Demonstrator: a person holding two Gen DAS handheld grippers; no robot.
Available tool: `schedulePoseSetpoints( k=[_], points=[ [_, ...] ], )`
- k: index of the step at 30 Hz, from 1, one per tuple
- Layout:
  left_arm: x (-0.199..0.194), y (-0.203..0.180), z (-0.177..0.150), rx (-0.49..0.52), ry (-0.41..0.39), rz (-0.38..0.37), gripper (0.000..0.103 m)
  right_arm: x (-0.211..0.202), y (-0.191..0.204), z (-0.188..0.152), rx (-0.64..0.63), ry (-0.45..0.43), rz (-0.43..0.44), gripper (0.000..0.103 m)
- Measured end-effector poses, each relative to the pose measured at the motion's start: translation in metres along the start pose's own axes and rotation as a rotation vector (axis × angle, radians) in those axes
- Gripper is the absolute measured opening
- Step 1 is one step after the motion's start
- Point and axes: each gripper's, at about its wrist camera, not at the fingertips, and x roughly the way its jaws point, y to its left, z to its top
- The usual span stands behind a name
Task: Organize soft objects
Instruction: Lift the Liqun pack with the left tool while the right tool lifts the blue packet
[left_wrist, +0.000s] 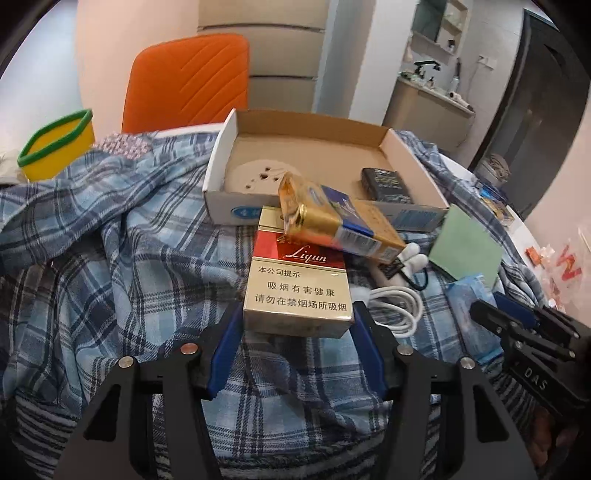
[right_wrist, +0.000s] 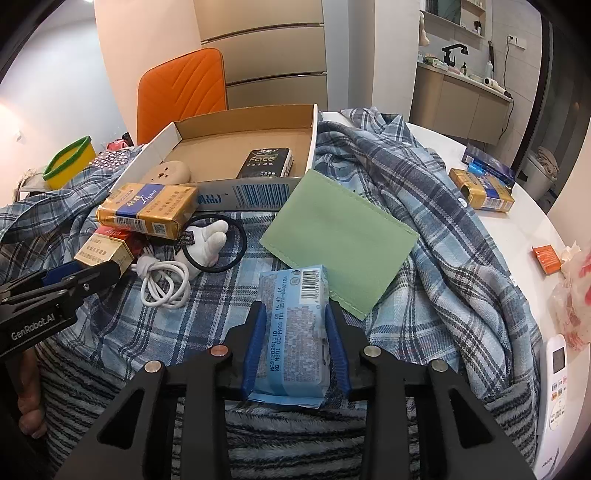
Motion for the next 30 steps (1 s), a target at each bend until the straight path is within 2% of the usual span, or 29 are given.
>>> schedulePoseSetpoints(
  k=[9, 15, 20, 23, 30],
  points=[
    [-0.039, 0.005, -0.006, -0.024, -0.206, -0.003, 0.057, -0.016, 0.002, -0.001, -0.010, -0.078, 0.017, 0.026],
    [-0.063, 0.007, -0.010, -0.026, -0.332, 0.009, 0.057, -0.030, 0.008, -0.004, -0.033, -0.154, 0.036, 0.025],
    [-0.075, 0.003, -0.011, -0.010, -0.390, 0.032, 0.057, -0.044, 0.012, -0.006, -0.056, -0.225, 0.039, 0.025],
    [-0.086, -0.002, -0.010, 0.016, -0.431, 0.076, 0.057, -0.054, 0.018, -0.006, -0.080, -0.244, 0.007, 0.025],
    [-0.106, -0.007, -0.006, 0.027, -0.471, 0.067, 0.057, -0.068, 0.026, -0.007, -0.107, -0.278, 0.018, 0.025]
  ],
)
